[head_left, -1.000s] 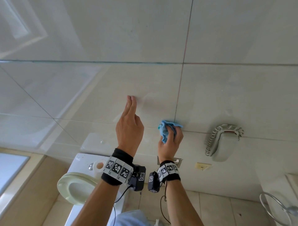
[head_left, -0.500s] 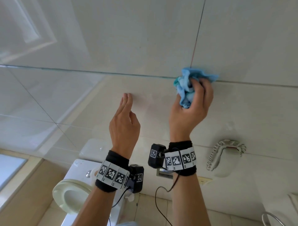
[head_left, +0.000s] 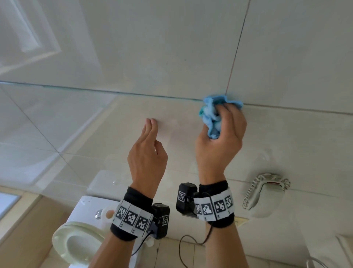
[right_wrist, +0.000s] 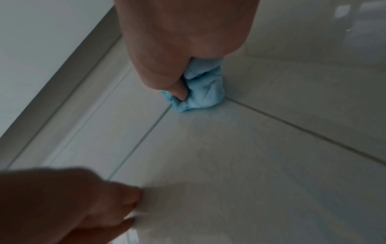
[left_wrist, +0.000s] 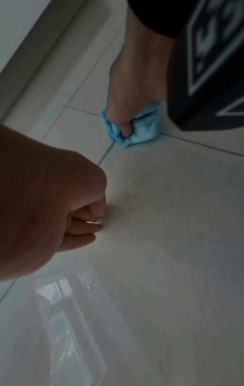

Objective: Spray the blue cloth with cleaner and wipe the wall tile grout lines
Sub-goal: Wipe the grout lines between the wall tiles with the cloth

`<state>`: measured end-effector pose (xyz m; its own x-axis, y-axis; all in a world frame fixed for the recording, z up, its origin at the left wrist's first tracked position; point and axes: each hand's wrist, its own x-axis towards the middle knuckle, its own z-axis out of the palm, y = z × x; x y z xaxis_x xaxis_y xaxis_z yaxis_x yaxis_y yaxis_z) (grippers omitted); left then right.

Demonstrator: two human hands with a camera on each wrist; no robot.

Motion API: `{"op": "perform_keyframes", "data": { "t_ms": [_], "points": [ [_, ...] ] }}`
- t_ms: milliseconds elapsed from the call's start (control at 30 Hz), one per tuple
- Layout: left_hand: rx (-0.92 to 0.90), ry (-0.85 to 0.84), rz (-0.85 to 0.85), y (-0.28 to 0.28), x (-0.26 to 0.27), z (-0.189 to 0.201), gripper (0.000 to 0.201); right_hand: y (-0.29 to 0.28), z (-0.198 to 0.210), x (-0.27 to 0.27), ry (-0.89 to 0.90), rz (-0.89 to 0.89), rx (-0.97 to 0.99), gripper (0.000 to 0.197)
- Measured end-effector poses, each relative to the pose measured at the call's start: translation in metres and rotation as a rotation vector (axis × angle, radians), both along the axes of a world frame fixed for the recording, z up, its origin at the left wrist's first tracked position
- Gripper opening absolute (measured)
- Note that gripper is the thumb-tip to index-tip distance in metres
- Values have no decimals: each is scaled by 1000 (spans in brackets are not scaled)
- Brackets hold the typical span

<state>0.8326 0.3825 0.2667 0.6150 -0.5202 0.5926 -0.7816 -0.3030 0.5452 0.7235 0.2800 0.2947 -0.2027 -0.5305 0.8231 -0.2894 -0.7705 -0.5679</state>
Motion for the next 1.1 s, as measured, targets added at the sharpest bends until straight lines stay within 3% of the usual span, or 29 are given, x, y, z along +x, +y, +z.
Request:
{"op": "perform_keyframes", "data": {
  "t_ms": [200,400,633,900,1000,1100],
  "points": [
    [-37,45,14,2,1,10,52,-7,2,-18,98,28,-31,30],
    [-159,69,65,8,23,19,53,4,2,4,-35,-78,-10,28],
    [-215,-94,24,3,51,14,55,12,9,20,117,3,-25,27],
    [-219,-315,-126,18,91,-2,51,25,6,52,-32,-90,-5,26],
    [-232,-379,-176,20,105,-10,56,45,11,75,91,26,-8,29],
    [-120,-400,-233,21,111,-19,66,50,15,76,189,47,-13,30]
  ]
}}
